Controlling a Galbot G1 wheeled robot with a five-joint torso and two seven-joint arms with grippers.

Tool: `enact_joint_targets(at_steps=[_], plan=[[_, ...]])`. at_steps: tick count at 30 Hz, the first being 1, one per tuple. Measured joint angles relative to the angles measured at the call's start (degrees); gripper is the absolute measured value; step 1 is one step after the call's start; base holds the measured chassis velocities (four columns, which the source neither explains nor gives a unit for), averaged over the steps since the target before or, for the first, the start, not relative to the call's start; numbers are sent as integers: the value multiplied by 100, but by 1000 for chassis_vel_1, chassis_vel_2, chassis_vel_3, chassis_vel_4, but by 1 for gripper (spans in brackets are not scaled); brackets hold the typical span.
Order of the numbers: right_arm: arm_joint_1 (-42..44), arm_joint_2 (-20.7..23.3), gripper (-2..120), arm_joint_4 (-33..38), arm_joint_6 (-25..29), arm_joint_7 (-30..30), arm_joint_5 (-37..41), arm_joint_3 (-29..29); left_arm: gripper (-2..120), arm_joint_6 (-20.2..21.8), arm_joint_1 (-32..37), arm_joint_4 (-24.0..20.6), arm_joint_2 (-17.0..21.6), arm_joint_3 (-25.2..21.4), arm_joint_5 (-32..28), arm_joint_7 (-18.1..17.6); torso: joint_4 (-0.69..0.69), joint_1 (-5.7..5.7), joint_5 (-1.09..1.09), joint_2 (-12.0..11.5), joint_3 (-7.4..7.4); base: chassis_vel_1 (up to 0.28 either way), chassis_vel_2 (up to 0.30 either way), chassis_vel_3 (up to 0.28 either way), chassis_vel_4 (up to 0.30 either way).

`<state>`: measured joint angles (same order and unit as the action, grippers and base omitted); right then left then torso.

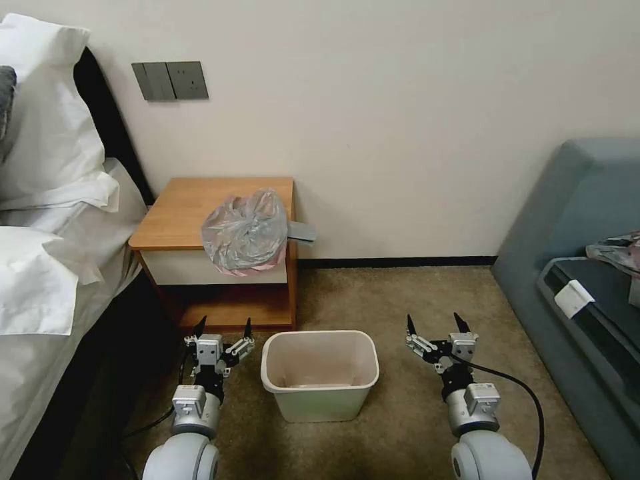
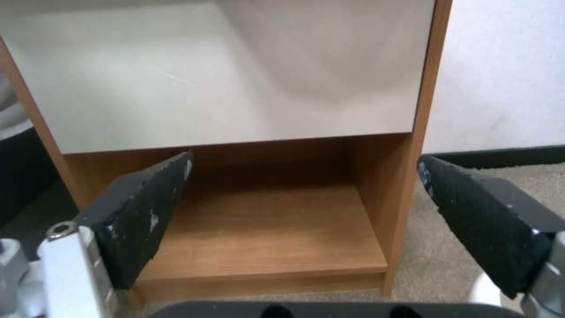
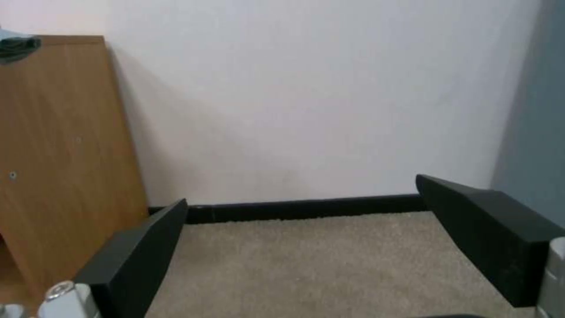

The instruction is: Pick up the garbage bag from the table and place it over the trash can.

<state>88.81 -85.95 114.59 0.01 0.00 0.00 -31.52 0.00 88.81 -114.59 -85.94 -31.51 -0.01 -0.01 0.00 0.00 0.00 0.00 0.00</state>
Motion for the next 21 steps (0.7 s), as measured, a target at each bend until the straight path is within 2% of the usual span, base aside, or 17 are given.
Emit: enact_joint_targets(at_steps=[21], plan=[[0,0,100,0,0,0,0,0,100,0,0,0,0,0,0,0,0,0,0,0,0,0,0,0,0]])
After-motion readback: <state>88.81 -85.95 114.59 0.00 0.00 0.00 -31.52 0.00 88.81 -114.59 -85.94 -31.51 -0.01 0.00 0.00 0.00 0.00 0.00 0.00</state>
